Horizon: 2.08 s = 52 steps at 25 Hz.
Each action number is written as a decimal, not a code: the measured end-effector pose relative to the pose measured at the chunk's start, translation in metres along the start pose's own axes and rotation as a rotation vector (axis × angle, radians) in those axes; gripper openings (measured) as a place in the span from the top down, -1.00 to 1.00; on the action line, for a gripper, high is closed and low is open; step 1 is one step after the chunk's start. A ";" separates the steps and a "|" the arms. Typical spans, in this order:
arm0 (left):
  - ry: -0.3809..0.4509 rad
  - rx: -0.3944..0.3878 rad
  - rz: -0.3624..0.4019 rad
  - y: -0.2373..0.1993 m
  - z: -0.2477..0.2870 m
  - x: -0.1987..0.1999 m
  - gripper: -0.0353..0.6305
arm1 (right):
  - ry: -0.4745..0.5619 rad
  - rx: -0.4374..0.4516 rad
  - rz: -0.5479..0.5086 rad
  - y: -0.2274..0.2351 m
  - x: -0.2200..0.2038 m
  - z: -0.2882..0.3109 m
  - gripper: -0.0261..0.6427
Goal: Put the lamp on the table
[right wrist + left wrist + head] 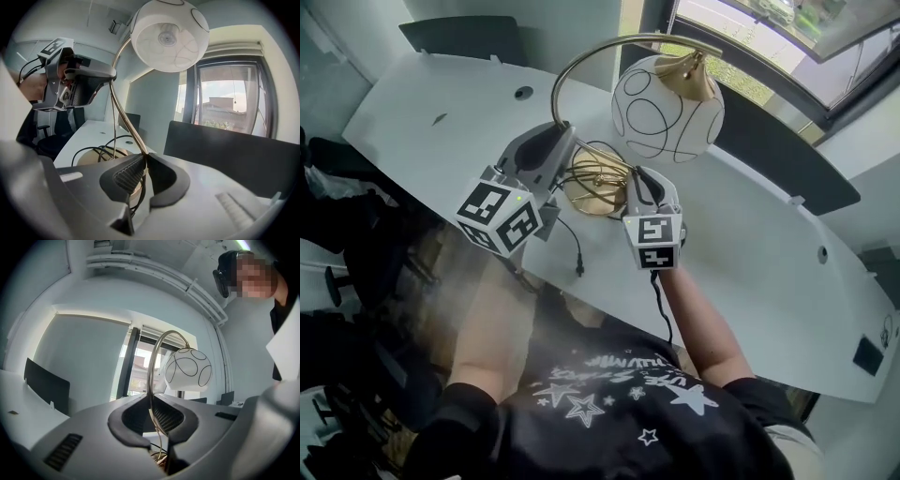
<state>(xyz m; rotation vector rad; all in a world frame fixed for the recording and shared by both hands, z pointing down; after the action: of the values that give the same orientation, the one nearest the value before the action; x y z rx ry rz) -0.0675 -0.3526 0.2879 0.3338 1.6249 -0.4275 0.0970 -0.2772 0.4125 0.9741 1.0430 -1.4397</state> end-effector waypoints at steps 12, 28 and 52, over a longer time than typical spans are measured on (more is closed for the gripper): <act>-0.017 -0.205 0.015 -0.089 0.025 0.008 0.78 | -0.010 -0.191 0.080 -0.036 0.022 0.061 0.82; -0.046 -0.323 -0.011 -0.178 0.061 -0.012 0.78 | -0.065 -0.292 0.122 -0.054 0.023 0.148 0.82; -0.105 -0.405 -0.069 -0.246 0.089 -0.071 0.79 | -0.192 -0.325 0.079 -0.047 -0.009 0.226 0.82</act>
<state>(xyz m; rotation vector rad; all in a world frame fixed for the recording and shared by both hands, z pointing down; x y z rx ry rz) -0.0949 -0.6095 0.3713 -0.0487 1.5800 -0.1565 0.0440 -0.4887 0.4899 0.6237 1.0437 -1.2245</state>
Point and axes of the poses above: the fingertips, and each gripper's own axes: z forward along the fingers, y to its right, x out of its top, the point moved 7 cm from there along -z, backward along the fingers, and after that the axes turned 4 degrees about z, right-handed, at the moved point
